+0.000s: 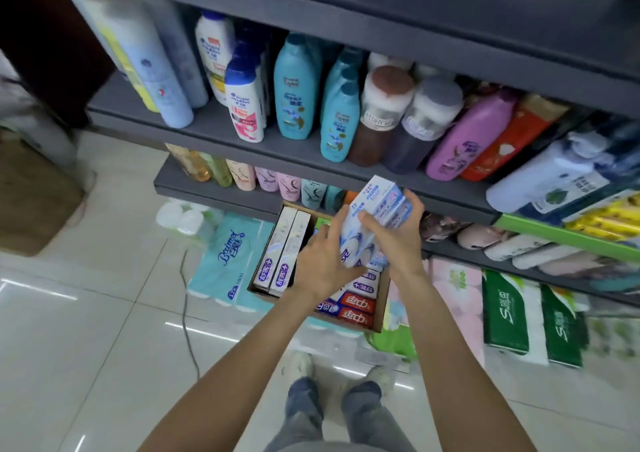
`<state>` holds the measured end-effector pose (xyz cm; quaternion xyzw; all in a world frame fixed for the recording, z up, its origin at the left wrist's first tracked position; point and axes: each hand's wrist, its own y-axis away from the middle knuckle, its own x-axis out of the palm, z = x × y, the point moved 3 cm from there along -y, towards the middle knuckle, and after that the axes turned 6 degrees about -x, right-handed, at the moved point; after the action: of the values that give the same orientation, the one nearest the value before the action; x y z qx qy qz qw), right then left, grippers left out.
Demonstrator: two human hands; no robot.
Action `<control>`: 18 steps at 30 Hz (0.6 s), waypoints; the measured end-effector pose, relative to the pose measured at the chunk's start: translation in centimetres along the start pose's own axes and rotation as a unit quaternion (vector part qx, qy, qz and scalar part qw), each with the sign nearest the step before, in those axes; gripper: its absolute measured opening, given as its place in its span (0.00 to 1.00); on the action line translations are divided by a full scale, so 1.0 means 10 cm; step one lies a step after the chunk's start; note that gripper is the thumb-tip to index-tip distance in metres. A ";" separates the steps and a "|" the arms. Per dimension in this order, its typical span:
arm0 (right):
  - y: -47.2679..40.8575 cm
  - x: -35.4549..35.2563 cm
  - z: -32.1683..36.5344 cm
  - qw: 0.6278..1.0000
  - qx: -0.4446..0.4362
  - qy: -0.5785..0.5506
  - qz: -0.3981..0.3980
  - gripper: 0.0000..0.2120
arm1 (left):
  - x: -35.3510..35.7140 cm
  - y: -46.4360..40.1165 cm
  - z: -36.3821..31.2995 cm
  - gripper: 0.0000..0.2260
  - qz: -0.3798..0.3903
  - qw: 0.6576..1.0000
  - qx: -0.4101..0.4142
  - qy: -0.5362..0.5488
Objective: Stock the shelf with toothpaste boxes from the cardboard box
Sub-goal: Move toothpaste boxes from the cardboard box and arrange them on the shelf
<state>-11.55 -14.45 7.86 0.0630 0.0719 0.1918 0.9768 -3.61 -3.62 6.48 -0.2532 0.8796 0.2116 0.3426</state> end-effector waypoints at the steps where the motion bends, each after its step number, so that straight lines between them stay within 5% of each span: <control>1: 0.02 -0.04 0.07 1.000 -0.008 -0.004 0.008 0.34 | -0.04 -0.03 -0.01 0.47 0.014 1.000 -0.005 0.018; 3: 0.05 -0.13 0.22 0.998 -0.021 -0.003 0.052 0.31 | -0.13 -0.07 -0.02 0.45 0.080 0.988 -0.041 0.123; 7: 0.17 -0.42 0.53 0.974 -0.110 0.085 0.180 0.34 | -0.34 0.05 -0.10 0.26 0.214 0.885 -0.129 0.393; 9: 0.19 -0.55 0.66 0.899 -0.257 0.283 0.213 0.37 | -0.41 0.13 -0.16 0.17 0.242 0.862 -0.134 0.425; 11: 0.14 -0.60 0.71 0.776 -0.404 0.431 0.221 0.38 | -0.45 0.17 -0.24 0.15 0.253 0.853 -0.137 0.434; 13: 0.08 -0.59 0.74 0.694 -0.492 0.472 0.233 0.36 | -0.46 0.22 -0.35 0.16 0.260 0.842 -0.147 0.449; 18: -0.05 -0.64 0.97 0.582 -0.622 0.462 0.247 0.22 | -0.48 0.34 -0.66 0.12 0.265 0.851 -0.156 0.425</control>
<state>-15.63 -18.26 18.09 -0.6413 0.3580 0.4273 0.5272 -5.83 -3.07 15.05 -0.1259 0.9284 0.3009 -0.1780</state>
